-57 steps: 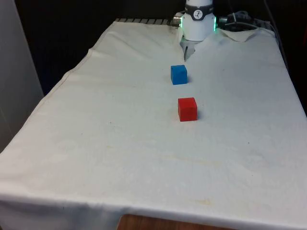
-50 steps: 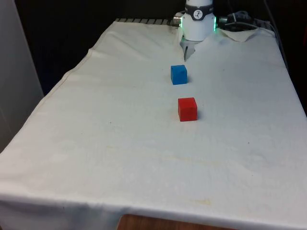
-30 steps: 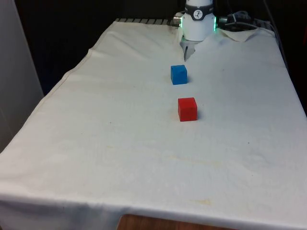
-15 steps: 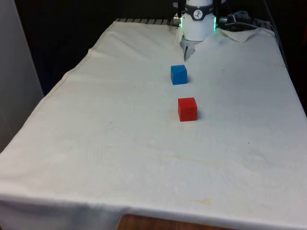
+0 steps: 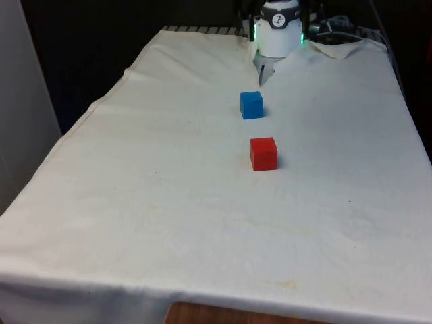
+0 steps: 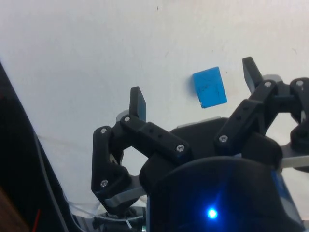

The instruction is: Stack the two cubes.

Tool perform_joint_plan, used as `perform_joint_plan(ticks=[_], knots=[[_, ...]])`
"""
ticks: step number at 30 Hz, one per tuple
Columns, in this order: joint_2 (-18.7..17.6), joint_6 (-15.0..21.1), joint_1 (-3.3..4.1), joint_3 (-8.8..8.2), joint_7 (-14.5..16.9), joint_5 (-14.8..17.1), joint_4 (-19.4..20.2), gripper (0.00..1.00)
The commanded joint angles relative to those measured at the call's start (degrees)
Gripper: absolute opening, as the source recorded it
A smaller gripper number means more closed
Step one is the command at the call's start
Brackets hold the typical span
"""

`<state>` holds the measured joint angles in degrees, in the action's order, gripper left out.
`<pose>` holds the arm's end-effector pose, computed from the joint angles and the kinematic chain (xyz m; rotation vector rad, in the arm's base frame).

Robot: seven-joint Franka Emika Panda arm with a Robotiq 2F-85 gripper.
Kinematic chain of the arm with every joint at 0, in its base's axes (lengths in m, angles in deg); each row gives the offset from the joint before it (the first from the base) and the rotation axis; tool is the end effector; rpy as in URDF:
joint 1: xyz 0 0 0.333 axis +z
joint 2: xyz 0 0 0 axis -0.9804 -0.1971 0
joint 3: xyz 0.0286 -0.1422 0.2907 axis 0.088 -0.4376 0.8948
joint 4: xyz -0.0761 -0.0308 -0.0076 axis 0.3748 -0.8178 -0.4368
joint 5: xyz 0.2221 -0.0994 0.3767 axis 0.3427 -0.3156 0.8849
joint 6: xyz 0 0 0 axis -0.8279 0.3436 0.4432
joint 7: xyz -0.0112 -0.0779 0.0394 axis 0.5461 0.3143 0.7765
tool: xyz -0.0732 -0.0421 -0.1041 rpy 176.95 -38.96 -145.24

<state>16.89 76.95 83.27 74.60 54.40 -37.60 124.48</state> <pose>0.6476 0.0148 0.3700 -3.1131 -0.3914 0.0460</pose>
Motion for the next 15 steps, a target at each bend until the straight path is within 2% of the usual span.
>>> perform_joint_plan(ticks=[1,9,10,15], knots=[[-0.29,0.23,0.00,0.00,-0.11,-0.06,0.00,1.00],[-2.75,3.55,0.23,-0.17,-2.92,-2.18,-0.06,1.00],[-2.64,3.21,0.00,0.00,-2.29,-1.55,0.00,1.00],[-3.90,6.02,0.46,0.06,-4.30,-3.44,0.23,1.00]])
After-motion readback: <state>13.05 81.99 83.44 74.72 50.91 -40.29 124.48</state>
